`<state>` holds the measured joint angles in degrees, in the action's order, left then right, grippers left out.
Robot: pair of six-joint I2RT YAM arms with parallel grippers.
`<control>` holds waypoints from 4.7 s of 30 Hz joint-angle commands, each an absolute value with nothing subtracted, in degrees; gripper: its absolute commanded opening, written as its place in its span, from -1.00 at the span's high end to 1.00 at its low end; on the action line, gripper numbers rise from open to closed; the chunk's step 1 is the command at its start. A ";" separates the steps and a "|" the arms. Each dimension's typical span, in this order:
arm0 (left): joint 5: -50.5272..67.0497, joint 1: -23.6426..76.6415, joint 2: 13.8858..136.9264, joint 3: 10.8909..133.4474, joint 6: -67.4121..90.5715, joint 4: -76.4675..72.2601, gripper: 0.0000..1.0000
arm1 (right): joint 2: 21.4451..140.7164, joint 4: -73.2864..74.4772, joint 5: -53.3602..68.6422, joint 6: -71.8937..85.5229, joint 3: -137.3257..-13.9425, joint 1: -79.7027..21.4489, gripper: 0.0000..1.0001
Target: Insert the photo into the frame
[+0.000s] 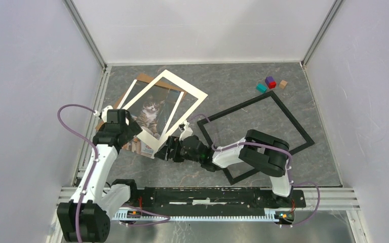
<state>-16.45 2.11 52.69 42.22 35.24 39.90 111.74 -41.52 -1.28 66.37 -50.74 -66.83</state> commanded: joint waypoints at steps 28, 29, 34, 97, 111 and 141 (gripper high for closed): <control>-0.26 -10.84 73.13 33.38 43.57 23.97 -1.00 | 114.69 -40.19 -8.68 60.86 -52.86 -69.01 -0.20; -0.26 -10.83 73.43 33.14 43.64 23.99 -1.00 | 114.52 -40.31 -8.67 60.91 -52.55 -68.82 -0.20; 3.63 -10.86 75.41 31.92 44.30 22.92 -1.00 | 113.98 -41.52 -8.62 61.25 -50.87 -68.10 -0.20; 6.94 -0.72 84.33 40.90 38.95 26.23 -1.00 | 118.09 -41.93 1.76 69.93 -53.19 -59.74 -0.20; 11.97 -0.75 78.76 34.70 41.96 25.45 -1.00 | 106.71 -39.25 0.80 62.43 -46.20 -58.89 -0.23; 4.87 -20.16 82.71 61.16 26.47 28.94 -1.00 | 113.27 -24.11 11.01 41.21 -62.09 -52.47 -0.59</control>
<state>7.18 -19.92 76.38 54.54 32.91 29.26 113.49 -24.43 9.13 42.57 -59.61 -55.27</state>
